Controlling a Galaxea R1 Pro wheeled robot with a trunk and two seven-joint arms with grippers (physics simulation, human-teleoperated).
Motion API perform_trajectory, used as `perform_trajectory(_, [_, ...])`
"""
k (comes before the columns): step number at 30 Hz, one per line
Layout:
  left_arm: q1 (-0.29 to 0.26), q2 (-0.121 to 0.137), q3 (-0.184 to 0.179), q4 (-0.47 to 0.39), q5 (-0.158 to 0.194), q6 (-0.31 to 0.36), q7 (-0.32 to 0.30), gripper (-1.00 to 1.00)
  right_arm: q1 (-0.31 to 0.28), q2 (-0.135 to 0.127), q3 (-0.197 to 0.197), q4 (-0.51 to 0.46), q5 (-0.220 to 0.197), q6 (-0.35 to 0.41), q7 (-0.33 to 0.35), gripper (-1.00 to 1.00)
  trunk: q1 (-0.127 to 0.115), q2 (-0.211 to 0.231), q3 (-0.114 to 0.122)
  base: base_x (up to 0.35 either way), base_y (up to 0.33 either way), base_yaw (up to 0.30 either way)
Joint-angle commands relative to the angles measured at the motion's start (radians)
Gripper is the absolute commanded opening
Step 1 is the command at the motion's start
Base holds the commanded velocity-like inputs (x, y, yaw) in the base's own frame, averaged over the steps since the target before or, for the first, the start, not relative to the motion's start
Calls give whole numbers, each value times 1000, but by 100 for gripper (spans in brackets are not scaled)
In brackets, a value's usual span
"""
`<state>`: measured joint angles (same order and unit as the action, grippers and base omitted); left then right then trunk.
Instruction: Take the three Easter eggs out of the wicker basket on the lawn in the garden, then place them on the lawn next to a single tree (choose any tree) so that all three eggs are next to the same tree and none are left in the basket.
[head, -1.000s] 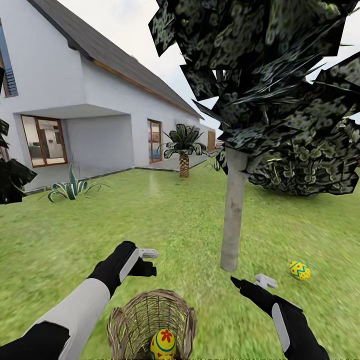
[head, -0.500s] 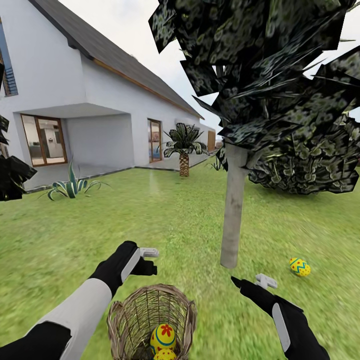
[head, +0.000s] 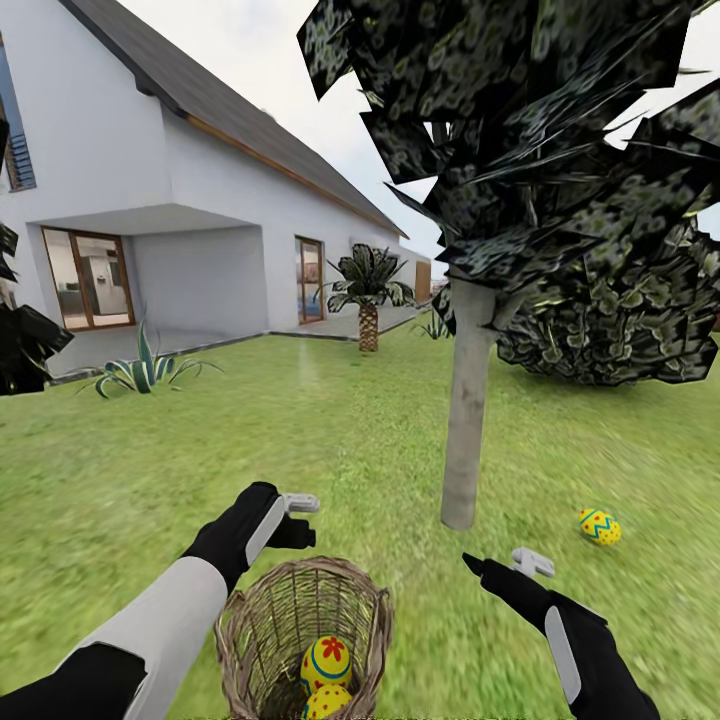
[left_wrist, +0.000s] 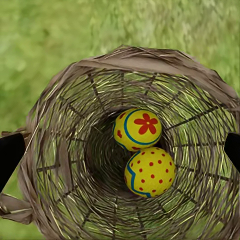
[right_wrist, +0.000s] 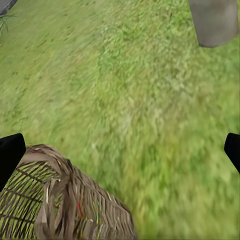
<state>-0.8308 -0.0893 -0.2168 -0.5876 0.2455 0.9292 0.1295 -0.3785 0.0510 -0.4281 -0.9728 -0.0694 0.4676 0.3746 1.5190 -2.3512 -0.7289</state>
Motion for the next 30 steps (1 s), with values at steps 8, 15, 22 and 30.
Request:
perform_trajectory(8, [-1, 0, -4, -1, 13, 4, 2, 100, -1, 1, -4, -2, -7, 9, 4, 100, 31, -57, -26, 0, 0, 0])
perform_trajectory(15, [-1, -2, -4, -1, 14, 14, -65, 100, -1, 1, -4, -2, -7, 9, 4, 100, 57, -106, -48, 0, 0, 0])
perform_trajectory(22, [-1, -1, -5, 0, 10, 17, -140, 100, -1, 1, -4, -2, -7, 9, 5, 100, 81, -149, -71, 0, 0, 0])
perform_trajectory(30, [-1, 0, -6, 0, 8, 17, -150, 100, -1, 1, -4, -1, -7, 9, 4, 100, 85, -151, -102, 0, 0, 0])
